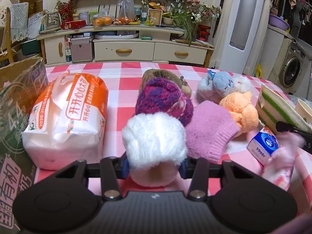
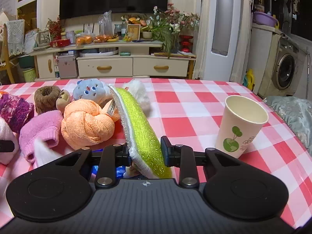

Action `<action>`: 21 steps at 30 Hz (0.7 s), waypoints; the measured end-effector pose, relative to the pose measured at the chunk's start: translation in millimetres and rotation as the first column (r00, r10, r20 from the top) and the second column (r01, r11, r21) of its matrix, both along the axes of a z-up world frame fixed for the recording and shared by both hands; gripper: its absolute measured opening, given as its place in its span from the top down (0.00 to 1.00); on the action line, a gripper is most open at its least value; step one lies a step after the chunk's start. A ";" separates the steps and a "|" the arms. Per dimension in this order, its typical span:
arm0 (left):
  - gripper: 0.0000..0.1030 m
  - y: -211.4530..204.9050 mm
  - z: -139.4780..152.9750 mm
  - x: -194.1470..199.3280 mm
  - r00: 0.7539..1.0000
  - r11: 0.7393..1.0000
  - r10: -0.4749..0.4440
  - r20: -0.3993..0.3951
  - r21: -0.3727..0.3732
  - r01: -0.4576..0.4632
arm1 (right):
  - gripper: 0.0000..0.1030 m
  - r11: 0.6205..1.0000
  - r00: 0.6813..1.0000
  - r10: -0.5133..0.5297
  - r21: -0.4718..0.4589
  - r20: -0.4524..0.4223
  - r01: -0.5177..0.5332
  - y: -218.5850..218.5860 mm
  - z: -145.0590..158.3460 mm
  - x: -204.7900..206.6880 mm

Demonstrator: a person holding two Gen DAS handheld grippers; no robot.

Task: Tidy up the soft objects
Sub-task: 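Grasp the white fluffy muff with the left tool while the right tool grasps the green sponge cloth, then carry the muff and sponge cloth over the box and open both tools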

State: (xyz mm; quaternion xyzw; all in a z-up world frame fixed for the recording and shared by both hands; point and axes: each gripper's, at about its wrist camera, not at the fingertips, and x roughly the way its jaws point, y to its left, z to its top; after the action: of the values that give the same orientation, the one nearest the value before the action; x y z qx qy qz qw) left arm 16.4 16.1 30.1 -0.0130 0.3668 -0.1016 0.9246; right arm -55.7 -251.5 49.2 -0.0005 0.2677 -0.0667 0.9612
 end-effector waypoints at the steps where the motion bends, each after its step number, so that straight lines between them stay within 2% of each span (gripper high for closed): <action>1: 0.61 0.9 0.9 -1.5 1.000 1.000 -0.001 0.002 -0.003 0.001 | 0.69 1.000 1.000 -0.003 0.000 0.006 0.003 0.7 0.7 -1.9; 5: 0.65 3.8 3.6 -5.1 1.000 1.000 -0.005 0.004 -0.015 0.005 | 0.69 1.000 0.999 -0.018 0.023 0.042 0.017 0.3 4.8 -11.1; 11: 0.66 9.7 8.9 -13.1 1.000 0.999 -0.021 0.006 -0.037 0.021 | 0.69 0.998 0.996 -0.028 0.055 0.090 0.023 1.1 12.2 -22.3; 21: 0.66 24.4 30.6 -29.3 0.997 0.994 -0.054 0.046 -0.095 0.058 | 0.69 0.977 0.995 -0.040 0.212 0.095 0.019 -0.3 21.6 -32.9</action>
State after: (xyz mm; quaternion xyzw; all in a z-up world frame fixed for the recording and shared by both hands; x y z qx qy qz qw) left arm -13.0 40.5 60.7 -0.0449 0.3416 -0.1451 0.9275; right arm -88.6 -251.8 70.8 0.1088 0.2255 -0.0521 0.9668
